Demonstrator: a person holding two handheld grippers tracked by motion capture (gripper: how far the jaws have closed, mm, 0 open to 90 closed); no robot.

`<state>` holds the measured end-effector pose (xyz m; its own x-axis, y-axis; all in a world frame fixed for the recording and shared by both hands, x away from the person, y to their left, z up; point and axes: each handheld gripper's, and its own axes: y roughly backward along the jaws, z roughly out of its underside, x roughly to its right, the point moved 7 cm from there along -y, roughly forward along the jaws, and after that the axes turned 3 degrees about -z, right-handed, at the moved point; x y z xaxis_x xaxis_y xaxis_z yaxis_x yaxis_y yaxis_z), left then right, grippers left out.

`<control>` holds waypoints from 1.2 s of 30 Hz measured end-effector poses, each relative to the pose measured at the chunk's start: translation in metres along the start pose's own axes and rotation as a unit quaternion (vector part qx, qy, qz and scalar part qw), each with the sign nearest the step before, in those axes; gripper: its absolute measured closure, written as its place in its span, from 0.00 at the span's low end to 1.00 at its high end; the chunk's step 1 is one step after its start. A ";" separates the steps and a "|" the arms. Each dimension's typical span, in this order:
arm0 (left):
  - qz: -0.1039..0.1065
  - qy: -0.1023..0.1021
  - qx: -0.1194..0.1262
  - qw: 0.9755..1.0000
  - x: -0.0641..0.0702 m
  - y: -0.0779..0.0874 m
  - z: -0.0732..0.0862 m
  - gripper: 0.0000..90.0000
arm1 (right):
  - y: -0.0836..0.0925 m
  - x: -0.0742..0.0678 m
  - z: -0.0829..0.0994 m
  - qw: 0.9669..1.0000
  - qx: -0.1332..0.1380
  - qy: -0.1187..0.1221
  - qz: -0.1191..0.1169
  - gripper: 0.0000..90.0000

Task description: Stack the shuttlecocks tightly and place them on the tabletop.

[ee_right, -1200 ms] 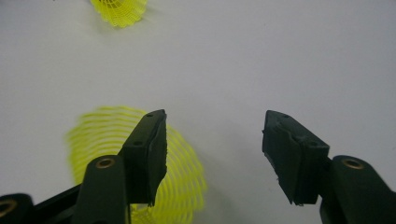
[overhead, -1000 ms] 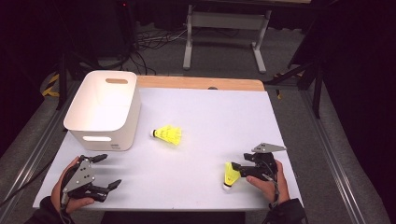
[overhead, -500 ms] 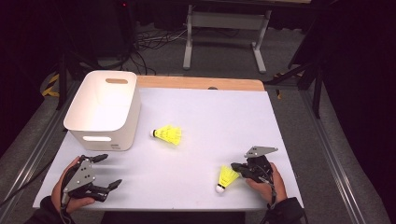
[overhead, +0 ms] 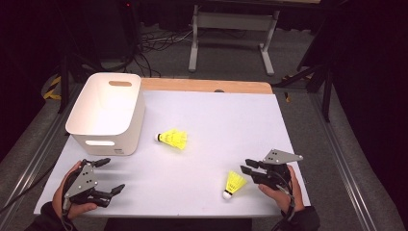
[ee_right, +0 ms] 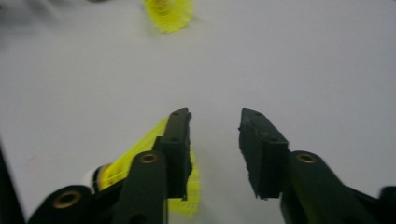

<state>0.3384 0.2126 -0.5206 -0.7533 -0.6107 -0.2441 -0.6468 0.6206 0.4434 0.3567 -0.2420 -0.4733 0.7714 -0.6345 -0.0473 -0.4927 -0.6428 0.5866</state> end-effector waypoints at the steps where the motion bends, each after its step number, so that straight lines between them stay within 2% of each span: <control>1: 0.000 0.002 0.002 1.000 0.000 0.000 0.000 0.07 | 0.001 -0.003 0.001 1.000 -0.002 0.003 -0.007 0.65; 2: 0.000 0.002 0.002 1.000 0.000 0.000 0.000 0.07 | 0.001 -0.003 0.001 1.000 -0.002 0.003 -0.007 0.65; 5: -0.001 0.000 0.002 1.000 0.000 0.001 0.000 0.07 | 0.000 -0.015 0.006 0.999 -0.013 0.011 -0.042 0.53; 7: -0.003 -0.003 0.002 1.000 -0.001 0.001 -0.001 0.07 | -0.001 -0.017 0.007 0.998 -0.019 0.013 -0.051 0.49; 9: -0.004 -0.002 0.003 1.000 -0.001 0.002 -0.001 0.07 | 0.000 -0.016 0.007 0.999 -0.021 0.013 -0.043 0.49; 10: -0.004 0.001 0.003 1.000 -0.002 0.002 -0.001 0.07 | 0.003 -0.013 0.003 0.999 -0.007 0.000 -0.035 0.49; 12: -0.004 0.001 0.003 1.000 -0.002 0.002 -0.001 0.07 | 0.006 -0.012 0.001 1.000 0.000 -0.003 -0.028 0.48; 13: -0.005 0.001 0.003 1.000 -0.003 0.002 -0.001 0.07 | 0.011 -0.013 -0.003 1.000 0.012 -0.002 -0.029 0.47; 15: -0.005 0.001 0.003 1.000 -0.003 0.002 -0.001 0.07 | 0.012 -0.016 -0.004 0.999 0.015 -0.002 -0.037 0.46; 17: -0.006 0.000 0.004 1.000 -0.003 0.002 -0.001 0.07 | 0.010 -0.026 -0.001 0.998 0.002 0.008 -0.061 0.40; 20: -0.005 0.001 0.003 1.000 -0.002 0.003 -0.001 0.07 | 0.008 -0.030 0.002 0.997 -0.007 0.014 -0.069 0.38; 22: -0.004 0.000 0.003 1.000 -0.002 0.003 -0.001 0.07 | 0.004 -0.040 0.008 0.995 -0.023 0.020 -0.100 0.35; 24: -0.004 0.000 0.003 1.000 -0.002 0.003 -0.001 0.07 | 0.001 -0.042 0.010 0.994 -0.030 0.019 -0.105 0.35; 26: -0.003 0.002 0.004 1.000 -0.002 0.003 -0.001 0.07 | -0.006 -0.043 0.018 0.992 -0.060 0.022 -0.107 0.34; 28: -0.003 -0.001 0.005 1.000 -0.001 0.003 -0.002 0.07 | -0.015 -0.041 0.030 0.991 -0.080 0.001 -0.112 0.35; 31: -0.002 0.003 0.005 1.000 -0.002 0.003 -0.001 0.07 | -0.017 -0.043 0.039 0.989 -0.068 -0.006 -0.131 0.38; 34: -0.003 -0.002 0.003 1.000 -0.002 0.002 -0.001 0.07 | -0.015 -0.042 0.038 0.990 -0.063 -0.007 -0.129 0.42; 35: -0.003 -0.005 0.003 1.000 -0.001 0.002 -0.002 0.07 | -0.015 -0.043 0.037 0.990 -0.060 -0.005 -0.128 0.46; 36: -0.004 -0.005 0.003 1.000 -0.001 0.002 -0.002 0.07 | -0.014 -0.043 0.035 0.990 -0.052 -0.006 -0.129 0.55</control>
<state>0.3381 0.2139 -0.5176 -0.7496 -0.6107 -0.2552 -0.6530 0.6194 0.4358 0.3164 -0.2205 -0.5078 0.8616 -0.4596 -0.2155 -0.2344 -0.7368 0.6342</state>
